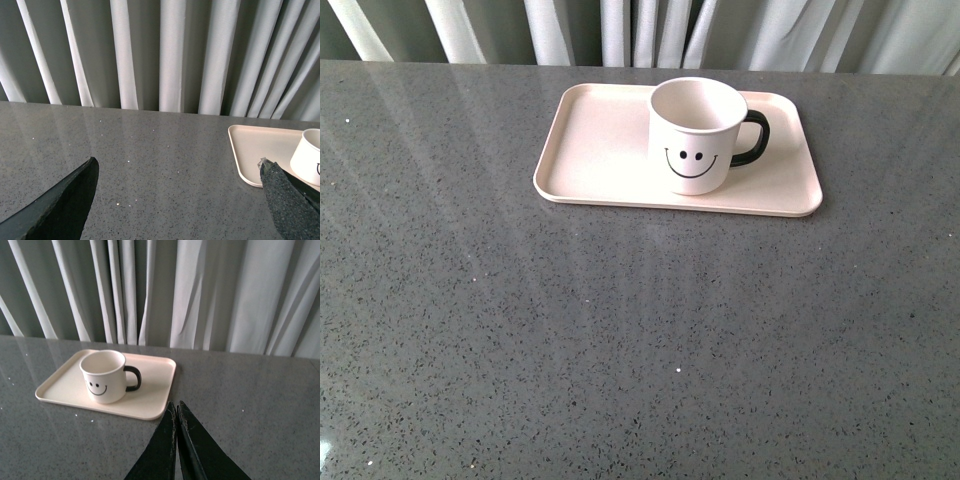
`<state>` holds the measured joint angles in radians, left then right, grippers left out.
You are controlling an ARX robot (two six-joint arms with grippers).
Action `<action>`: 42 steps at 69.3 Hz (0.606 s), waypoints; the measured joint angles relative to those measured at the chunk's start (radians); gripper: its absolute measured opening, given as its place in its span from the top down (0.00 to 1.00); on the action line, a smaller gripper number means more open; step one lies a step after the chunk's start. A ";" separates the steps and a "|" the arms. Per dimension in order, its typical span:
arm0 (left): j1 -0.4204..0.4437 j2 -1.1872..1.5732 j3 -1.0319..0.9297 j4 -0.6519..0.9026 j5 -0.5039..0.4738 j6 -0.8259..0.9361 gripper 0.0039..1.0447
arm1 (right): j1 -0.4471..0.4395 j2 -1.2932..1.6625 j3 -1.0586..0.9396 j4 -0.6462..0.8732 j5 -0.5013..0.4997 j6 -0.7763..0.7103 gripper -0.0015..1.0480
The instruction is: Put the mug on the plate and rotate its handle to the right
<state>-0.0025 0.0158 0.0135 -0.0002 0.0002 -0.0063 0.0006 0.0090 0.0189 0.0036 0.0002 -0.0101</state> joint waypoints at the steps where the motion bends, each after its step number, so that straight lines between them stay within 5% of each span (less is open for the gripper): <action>1: 0.000 0.000 0.000 0.000 0.000 0.000 0.09 | 0.000 0.000 0.000 0.000 0.000 0.000 0.98; 15: 0.000 0.000 0.000 0.000 0.000 0.000 0.09 | 0.000 -0.003 0.000 -0.002 0.000 0.000 0.96; 42: 0.000 0.000 0.000 0.000 0.000 0.000 0.09 | 0.000 -0.003 0.000 -0.002 0.000 0.000 0.29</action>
<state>-0.0025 0.0158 0.0135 -0.0002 0.0002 -0.0063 0.0006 0.0055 0.0189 0.0017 0.0002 -0.0101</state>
